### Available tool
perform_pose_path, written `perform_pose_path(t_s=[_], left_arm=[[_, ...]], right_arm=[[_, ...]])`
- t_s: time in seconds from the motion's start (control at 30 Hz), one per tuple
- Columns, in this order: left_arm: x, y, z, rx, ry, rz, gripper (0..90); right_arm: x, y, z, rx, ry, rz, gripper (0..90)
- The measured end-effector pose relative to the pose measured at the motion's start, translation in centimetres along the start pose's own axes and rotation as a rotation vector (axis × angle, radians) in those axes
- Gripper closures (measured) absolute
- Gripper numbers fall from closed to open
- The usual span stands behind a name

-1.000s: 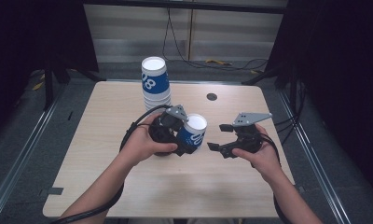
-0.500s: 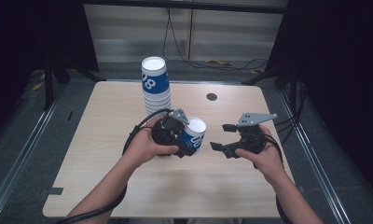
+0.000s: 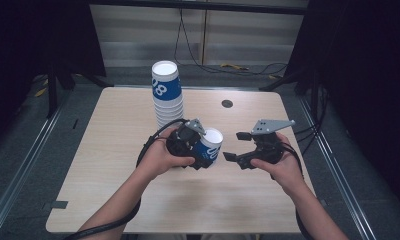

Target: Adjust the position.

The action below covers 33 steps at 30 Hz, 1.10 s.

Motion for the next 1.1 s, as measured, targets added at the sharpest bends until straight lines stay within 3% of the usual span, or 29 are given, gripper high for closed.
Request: perform_pose_path(t_s=[0.33,1.1], left_arm=[[-0.2,-0.5,-0.8,-0.009,-0.004,0.008,23.6],[0.1,-0.3,-1.5,-0.022,-0.027,-0.017,23.6]], right_arm=[[-0.9,0.6,-0.5,0.010,0.022,0.002,16.0],[-2.3,1.4,-1.5,0.005,0.071,0.004,16.4]])
Point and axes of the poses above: each handheld gripper's, and its own axes: z roughly backward along the jaws, y roughly out of its top, x roughly to its right, the point moved 8 cm from there along -z, roughly forward along the jaws, and after that the axes turned 15 degrees about -y, right-handed, at the moved point
